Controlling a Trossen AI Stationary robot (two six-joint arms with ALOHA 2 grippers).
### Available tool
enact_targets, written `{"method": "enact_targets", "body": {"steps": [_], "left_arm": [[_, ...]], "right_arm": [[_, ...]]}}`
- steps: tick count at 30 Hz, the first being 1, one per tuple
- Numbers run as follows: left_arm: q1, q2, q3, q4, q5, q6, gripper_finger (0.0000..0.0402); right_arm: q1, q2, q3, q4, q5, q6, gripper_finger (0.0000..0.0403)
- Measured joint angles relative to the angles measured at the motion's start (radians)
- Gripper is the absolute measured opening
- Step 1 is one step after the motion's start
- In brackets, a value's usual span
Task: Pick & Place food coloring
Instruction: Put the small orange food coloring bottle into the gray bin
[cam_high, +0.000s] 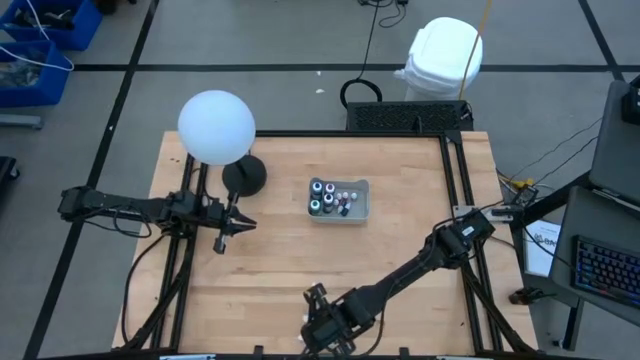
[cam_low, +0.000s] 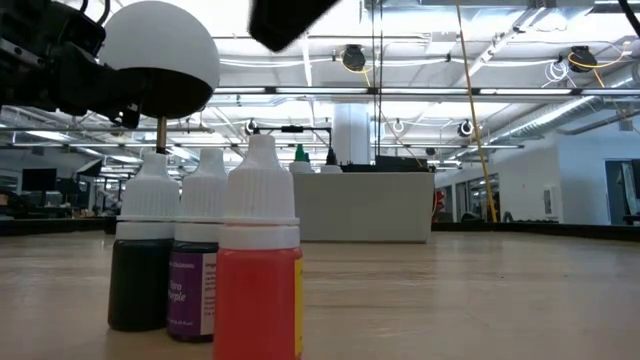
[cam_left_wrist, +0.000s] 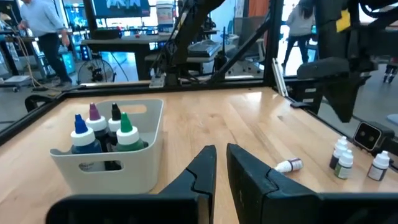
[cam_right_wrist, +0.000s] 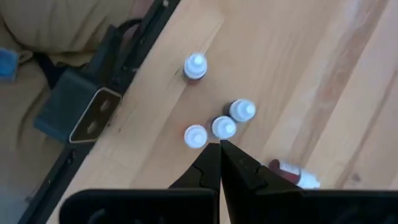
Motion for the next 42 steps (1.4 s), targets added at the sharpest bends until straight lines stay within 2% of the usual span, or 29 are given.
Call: {"method": "enact_targets", "body": {"steps": [3,8,14,18,25,29,42], "left_arm": [[0.0,0.0,0.0,-0.002,-0.002,0.0,0.0047],[0.0,0.0,0.0,-0.008,-0.008,0.0,0.0047],[0.0,0.0,0.0,-0.015,-0.009,0.002,0.0047],[0.0,0.0,0.0,-0.021,-0.01,0.002,0.0047],[0.0,0.0,0.0,-0.031,-0.01,0.002,0.0047],[0.0,0.0,0.0,-0.031,-0.01,0.008,0.0047],[0.0,0.0,0.0,-0.031,-0.01,0.006,0.0047]], "right_arm": [[0.0,-0.002,0.0,0.02,-0.027,-0.009,0.0012],[0.0,-0.002,0.0,0.029,-0.085,-0.075,0.0058],[0.0,-0.002,-0.025,0.083,-0.077,-0.154,0.0121],[0.0,-0.003,-0.05,0.149,-0.075,-0.178,0.0145],[0.006,0.0,-0.102,0.154,-0.069,-0.247,0.0146],[0.02,0.006,-0.112,0.162,-0.013,-0.293,0.014],[0.023,0.006,-0.164,0.21,0.0,-0.301,0.0141]]}}
